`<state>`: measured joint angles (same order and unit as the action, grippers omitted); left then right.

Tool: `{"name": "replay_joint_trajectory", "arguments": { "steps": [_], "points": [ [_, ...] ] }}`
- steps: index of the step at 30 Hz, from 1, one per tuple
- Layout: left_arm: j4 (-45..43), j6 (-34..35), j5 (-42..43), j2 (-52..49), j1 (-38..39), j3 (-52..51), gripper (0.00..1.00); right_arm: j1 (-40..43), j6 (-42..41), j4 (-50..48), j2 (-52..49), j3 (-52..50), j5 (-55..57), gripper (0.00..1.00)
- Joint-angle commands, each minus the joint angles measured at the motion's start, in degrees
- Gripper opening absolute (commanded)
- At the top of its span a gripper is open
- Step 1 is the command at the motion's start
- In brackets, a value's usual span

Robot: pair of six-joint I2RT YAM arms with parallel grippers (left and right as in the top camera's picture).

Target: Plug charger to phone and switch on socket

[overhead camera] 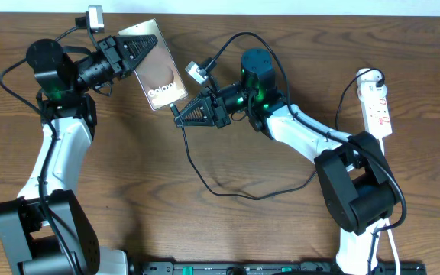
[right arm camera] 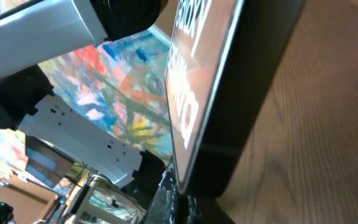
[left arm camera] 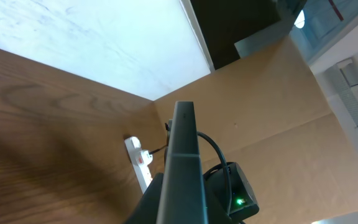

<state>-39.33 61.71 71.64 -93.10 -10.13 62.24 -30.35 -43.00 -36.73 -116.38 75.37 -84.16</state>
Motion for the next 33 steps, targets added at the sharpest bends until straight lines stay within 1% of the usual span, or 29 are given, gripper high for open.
{"name": "replay_joint_trajectory", "arguments": {
  "steps": [1, 9, 15, 18, 23, 28, 33],
  "points": [
    [-0.7, -0.1, 2.0, 1.4, -0.1, 0.8, 0.07, 0.3, -2.3, -0.4, -0.4, 0.5, 3.8, 0.01],
    [-0.7, -0.1, 1.0, 1.4, -0.1, 0.8, 0.07, -0.3, -4.6, -1.4, -0.4, 0.5, 6.9, 0.01],
    [-0.7, -0.1, 1.0, 1.4, -0.1, 0.8, 0.07, -0.5, -8.9, -7.2, -0.4, 0.5, 6.9, 0.01],
    [-0.7, -0.1, 1.0, 1.4, -0.1, 0.8, 0.07, -0.5, -9.3, -8.2, -0.4, 0.5, 7.1, 0.01],
    [-0.7, -0.4, 2.6, 1.4, -0.1, 0.8, 0.07, -0.5, -9.8, -8.3, -0.4, 0.5, 7.6, 0.01],
    [-0.7, -2.8, 5.0, 1.4, 0.0, 0.8, 0.08, -0.5, -10.2, -9.5, -0.4, 0.5, 7.8, 0.01],
    [-0.7, -3.2, 6.6, 1.4, 0.0, 0.8, 0.08, -0.3, -10.2, -10.4, -0.4, 0.5, 8.2, 0.01]
  ]
}}
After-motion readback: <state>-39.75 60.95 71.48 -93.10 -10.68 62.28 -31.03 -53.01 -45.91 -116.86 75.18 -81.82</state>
